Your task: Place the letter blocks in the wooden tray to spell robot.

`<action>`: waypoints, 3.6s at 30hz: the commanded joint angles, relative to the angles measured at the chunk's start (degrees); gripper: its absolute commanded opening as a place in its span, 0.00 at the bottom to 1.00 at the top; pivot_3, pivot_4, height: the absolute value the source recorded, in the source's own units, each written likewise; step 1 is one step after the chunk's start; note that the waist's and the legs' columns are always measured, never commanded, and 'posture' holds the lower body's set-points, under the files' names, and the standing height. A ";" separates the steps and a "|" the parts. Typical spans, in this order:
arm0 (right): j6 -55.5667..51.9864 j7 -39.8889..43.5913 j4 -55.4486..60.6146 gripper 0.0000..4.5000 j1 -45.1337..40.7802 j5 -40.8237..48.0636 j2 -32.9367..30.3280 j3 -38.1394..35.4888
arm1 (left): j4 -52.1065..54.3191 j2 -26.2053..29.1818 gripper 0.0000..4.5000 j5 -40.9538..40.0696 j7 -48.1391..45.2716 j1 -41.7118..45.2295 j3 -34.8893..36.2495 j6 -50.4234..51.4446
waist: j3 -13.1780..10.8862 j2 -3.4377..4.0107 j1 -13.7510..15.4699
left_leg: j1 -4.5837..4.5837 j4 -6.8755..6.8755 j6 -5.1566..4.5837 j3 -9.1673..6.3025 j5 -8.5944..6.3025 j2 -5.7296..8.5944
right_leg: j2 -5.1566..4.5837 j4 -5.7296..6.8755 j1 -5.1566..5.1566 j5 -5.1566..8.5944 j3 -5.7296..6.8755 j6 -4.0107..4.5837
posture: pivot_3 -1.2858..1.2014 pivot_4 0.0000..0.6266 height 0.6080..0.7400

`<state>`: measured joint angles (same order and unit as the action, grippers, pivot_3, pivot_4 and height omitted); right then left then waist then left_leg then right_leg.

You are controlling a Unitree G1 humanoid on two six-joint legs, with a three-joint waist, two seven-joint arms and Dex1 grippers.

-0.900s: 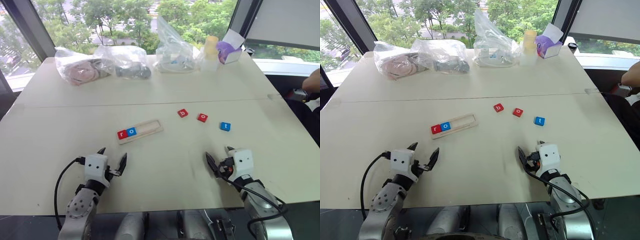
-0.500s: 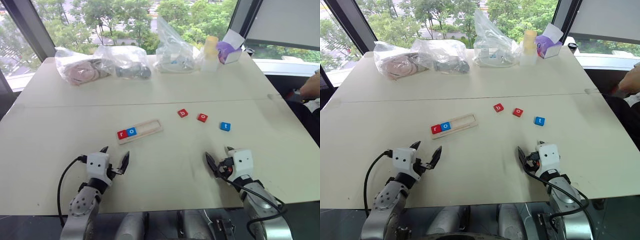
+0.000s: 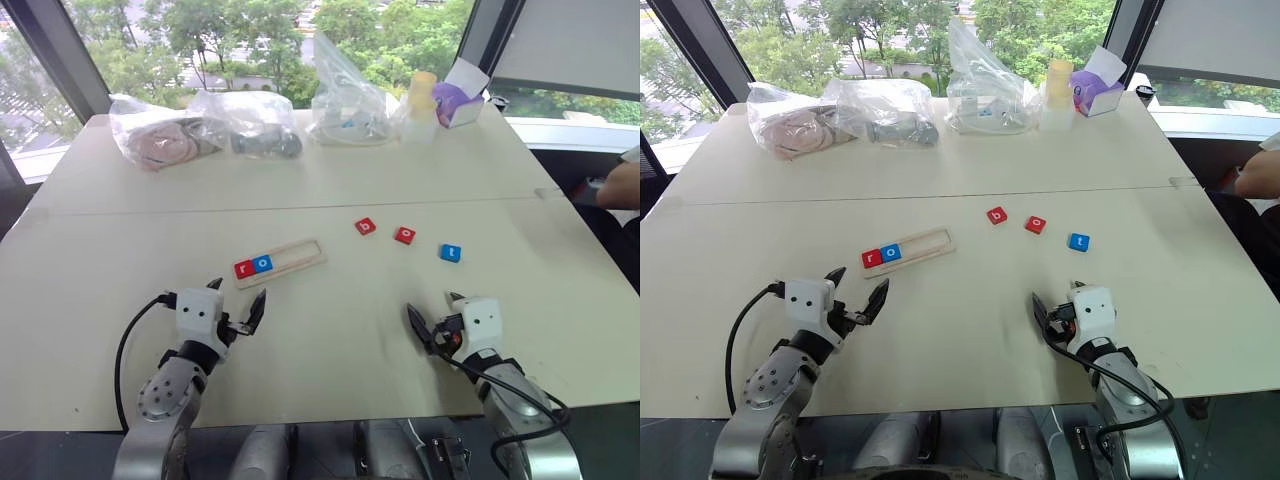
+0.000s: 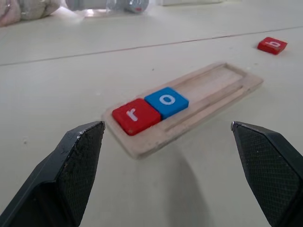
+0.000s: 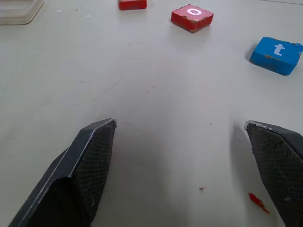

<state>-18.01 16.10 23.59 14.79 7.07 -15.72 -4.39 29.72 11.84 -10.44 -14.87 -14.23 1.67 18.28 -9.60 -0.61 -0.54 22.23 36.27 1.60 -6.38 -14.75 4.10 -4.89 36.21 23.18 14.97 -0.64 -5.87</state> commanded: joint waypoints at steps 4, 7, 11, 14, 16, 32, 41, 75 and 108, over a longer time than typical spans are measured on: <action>-0.19 4.00 2.29 0.99 -2.77 1.99 -2.58 0.26 | 4.04 4.02 1.00 -4.84 -3.79 3.12 2.32 4.58 | 0.00 -0.01 0.05 | 0.00 0.02 0.00 0.00 0.00 0.00 | 0.01 0.00 -0.01 0.00 0.01 0.01 | 0.52 0.24 1.00; -3.06 9.53 4.32 0.99 -4.76 5.76 -6.41 0.09 | 4.07 8.63 1.00 -9.76 -8.51 6.79 4.79 7.49 | -0.01 0.00 0.01 | 0.00 0.03 0.00 -0.01 0.01 -0.01 | 0.08 0.01 -0.01 -0.01 0.04 0.04 | 0.52 0.24 1.00; -9.32 16.33 6.81 0.99 -8.00 12.70 -12.02 -0.88 | 1.79 14.67 1.00 -17.38 -15.09 13.08 7.87 12.41 | -0.01 0.00 0.02 | 0.00 0.04 0.01 -0.02 0.02 -0.02 | 0.10 0.02 -0.01 -0.03 0.05 0.04 | 0.52 0.24 1.00; -12.87 21.62 8.39 0.99 -11.48 16.97 -17.08 -1.55 | -5.60 22.93 1.00 -20.48 -25.67 19.48 8.48 13.95 | -0.03 0.00 -0.02 | -0.01 0.03 0.00 -0.02 0.02 -0.02 | 0.12 0.02 -0.02 -0.03 0.05 0.03 | 0.52 0.24 1.00; -14.30 22.52 8.78 0.99 -13.61 18.50 -18.89 -2.05 | -11.59 26.89 1.00 -20.59 -30.55 23.32 8.35 13.14 | -0.03 0.01 -0.08 | -0.02 0.04 0.00 -0.03 0.03 -0.04 | 0.17 0.03 -0.01 -0.04 0.06 0.06 | 0.52 0.24 1.00; -19.91 21.71 13.76 0.99 -18.01 22.62 -22.10 -2.75 | -52.19 35.51 1.00 -6.62 -61.55 41.72 -3.41 -14.35 | -0.05 -0.03 0.01 | 0.14 -0.04 0.01 -0.04 0.03 -0.04 | -0.05 0.00 0.18 -0.08 0.01 0.03 | 0.52 0.24 1.00; -20.51 20.08 15.64 0.99 -16.39 22.48 -21.98 -3.48 | -67.77 31.44 1.00 -2.01 -63.94 48.07 -4.00 -25.70 | -0.05 -0.04 -0.14 | 0.16 -0.01 0.00 -0.02 0.03 0.00 | 0.03 0.02 0.20 -0.19 0.07 -0.16 | 0.52 0.24 1.00; -22.14 17.61 19.10 0.99 -14.02 21.67 -22.84 -4.31 | -87.89 23.96 1.00 6.21 -59.45 54.66 -5.35 -37.57 | -0.05 -0.06 -0.02 | 0.15 0.82 -0.03 -0.07 0.02 0.01 | 0.13 0.80 0.10 -0.22 0.06 -0.23 | 0.52 0.24 1.00; -22.28 17.01 19.07 1.00 -14.40 22.04 -23.61 -3.90 | -83.57 19.56 0.69 6.81 -67.94 53.15 -7.90 -40.55 | 0.00 -0.03 1.18 | 0.11 0.85 -0.04 -0.07 0.01 0.03 | 0.10 0.79 0.03 -0.21 0.06 -0.24 | 0.52 0.24 1.00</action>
<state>-40.85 33.00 40.46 1.23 28.45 -38.66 -7.33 -56.22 32.58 -4.16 -80.55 40.22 -3.75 -22.73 -9.61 -0.65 0.64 22.35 37.12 1.56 -6.44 -14.74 4.14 -4.80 36.99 23.21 14.77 -0.58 -6.11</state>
